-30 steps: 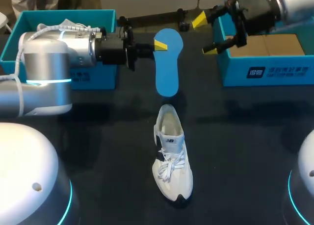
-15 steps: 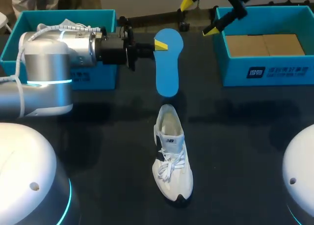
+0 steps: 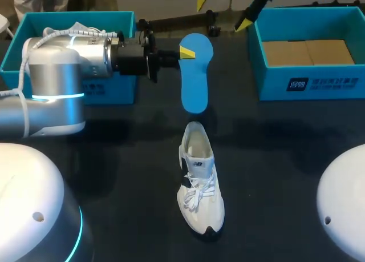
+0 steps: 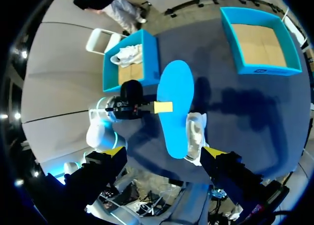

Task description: Take the shoe out of the shoebox, open the shoe tongue, remove and reinsert the insole, then place the shoe into the shoebox

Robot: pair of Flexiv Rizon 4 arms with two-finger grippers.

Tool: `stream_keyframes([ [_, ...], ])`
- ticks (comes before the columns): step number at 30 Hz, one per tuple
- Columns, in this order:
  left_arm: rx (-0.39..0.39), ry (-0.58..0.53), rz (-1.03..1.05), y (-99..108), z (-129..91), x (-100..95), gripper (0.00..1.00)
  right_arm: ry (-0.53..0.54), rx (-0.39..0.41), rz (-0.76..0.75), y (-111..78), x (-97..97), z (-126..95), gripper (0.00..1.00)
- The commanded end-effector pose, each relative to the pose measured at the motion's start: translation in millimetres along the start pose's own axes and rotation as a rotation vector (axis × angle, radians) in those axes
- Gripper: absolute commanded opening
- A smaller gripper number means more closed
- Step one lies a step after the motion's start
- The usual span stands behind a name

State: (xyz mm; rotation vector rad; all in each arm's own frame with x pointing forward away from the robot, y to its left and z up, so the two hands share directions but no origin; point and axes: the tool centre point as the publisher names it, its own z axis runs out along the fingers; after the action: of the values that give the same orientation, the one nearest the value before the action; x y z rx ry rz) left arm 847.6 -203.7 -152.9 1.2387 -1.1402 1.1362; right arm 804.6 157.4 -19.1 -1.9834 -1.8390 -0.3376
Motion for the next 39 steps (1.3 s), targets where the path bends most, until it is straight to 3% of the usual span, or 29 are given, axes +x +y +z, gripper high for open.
stream_keyframes([
  [1, -0.002, -0.003, 0.000, 0.2, -0.6, -0.2, 0.00, -0.324, 0.013, 0.001, 4.0, 7.2, 0.8, 1.00],
  [16, -0.002, -0.003, 0.000, 0.2, -0.6, -0.2, 0.00, -0.422, 0.032, -0.007, 1.0, 22.8, 13.9, 1.00],
  [39, -0.002, -0.003, 0.000, 0.2, -0.6, -0.2, 0.00, -0.416, -0.008, -0.025, -13.7, 45.8, 29.2, 1.00],
])
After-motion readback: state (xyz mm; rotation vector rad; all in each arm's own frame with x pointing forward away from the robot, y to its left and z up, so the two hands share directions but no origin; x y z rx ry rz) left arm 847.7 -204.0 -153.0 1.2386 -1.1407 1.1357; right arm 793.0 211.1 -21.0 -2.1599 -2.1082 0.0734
